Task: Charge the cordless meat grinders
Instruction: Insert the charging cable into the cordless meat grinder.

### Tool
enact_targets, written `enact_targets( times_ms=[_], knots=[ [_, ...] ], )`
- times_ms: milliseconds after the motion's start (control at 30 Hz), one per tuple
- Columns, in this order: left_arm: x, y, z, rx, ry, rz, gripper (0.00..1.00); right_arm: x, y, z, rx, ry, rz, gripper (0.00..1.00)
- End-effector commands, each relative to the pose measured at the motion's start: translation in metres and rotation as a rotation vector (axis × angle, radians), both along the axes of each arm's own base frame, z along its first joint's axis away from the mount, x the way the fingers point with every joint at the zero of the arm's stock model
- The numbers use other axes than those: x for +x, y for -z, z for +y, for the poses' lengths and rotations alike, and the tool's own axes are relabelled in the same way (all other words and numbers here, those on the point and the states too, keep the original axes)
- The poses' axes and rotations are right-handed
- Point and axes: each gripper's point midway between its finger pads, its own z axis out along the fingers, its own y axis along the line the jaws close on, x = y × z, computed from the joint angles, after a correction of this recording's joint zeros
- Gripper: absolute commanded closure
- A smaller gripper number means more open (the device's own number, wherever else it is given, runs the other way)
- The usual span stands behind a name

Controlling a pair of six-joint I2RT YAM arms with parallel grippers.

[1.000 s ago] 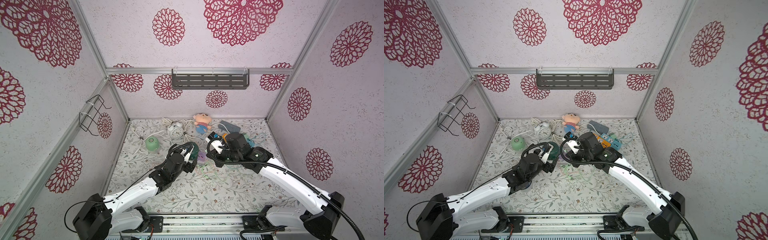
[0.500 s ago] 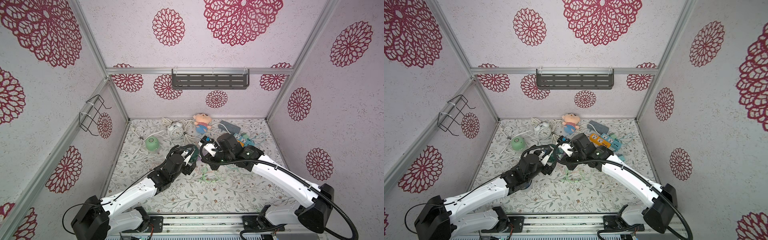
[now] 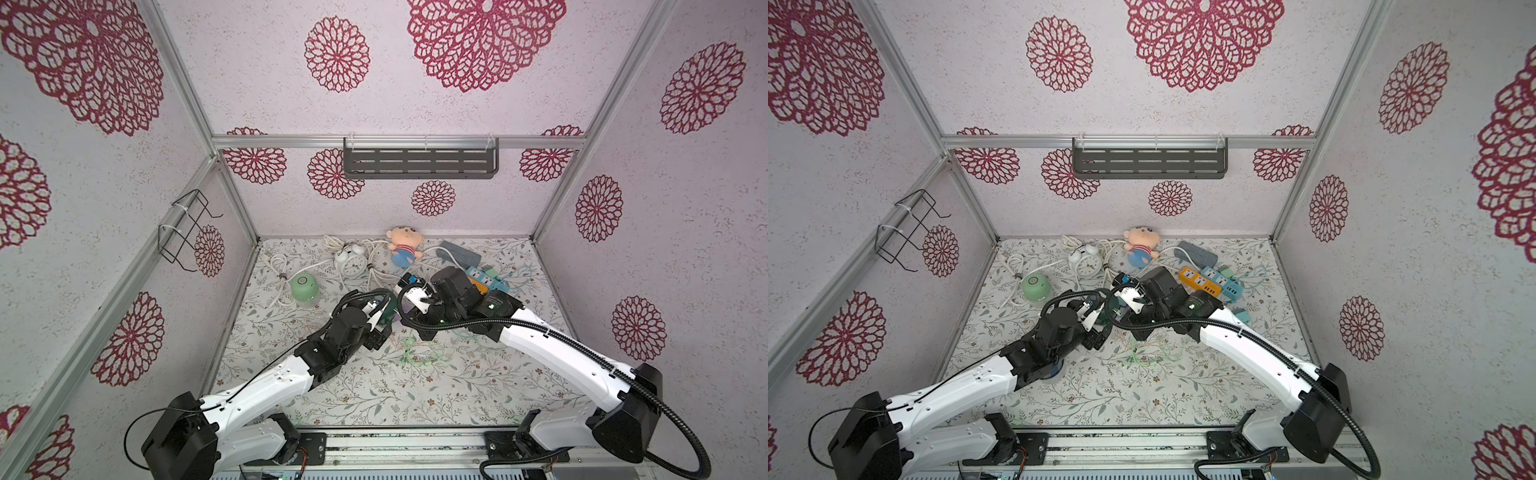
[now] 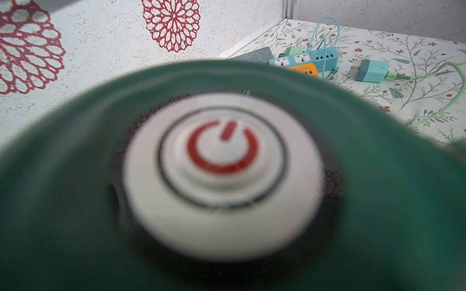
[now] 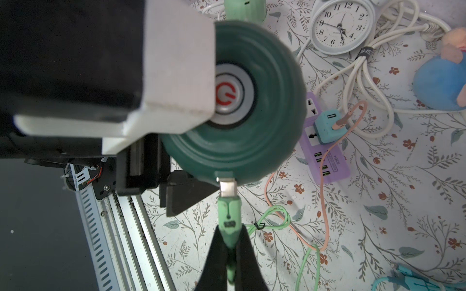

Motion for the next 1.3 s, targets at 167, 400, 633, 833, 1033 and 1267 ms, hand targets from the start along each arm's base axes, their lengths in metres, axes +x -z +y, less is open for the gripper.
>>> enact_targets(
  times_ms=[167, 400, 633, 833, 1033, 1267],
  knots=[
    [-0.001, -0.025, -0.008, -0.045, 0.044, -0.052, 0.27, 0.004, -0.026, 0.012, 0.066, -0.027, -0.05, 1.0],
    [-0.002, -0.019, -0.012, -0.021, 0.051, -0.05, 0.28, 0.0, -0.034, 0.015, 0.095, -0.04, -0.044, 1.0],
    [-0.006, -0.013, -0.015, 0.0, 0.059, -0.052, 0.29, 0.001, -0.039, 0.014, 0.101, -0.034, -0.056, 1.0],
    [-0.009, -0.012, -0.014, 0.004, 0.06, -0.052, 0.3, 0.002, -0.043, 0.012, 0.104, -0.022, -0.069, 1.0],
    [-0.011, -0.011, -0.017, 0.015, 0.067, -0.051, 0.3, 0.0, -0.05, 0.01, 0.121, -0.021, -0.076, 1.0],
    [-0.015, -0.008, -0.019, 0.024, 0.075, -0.048, 0.32, 0.001, -0.055, 0.006, 0.126, -0.013, -0.088, 1.0]
  ],
)
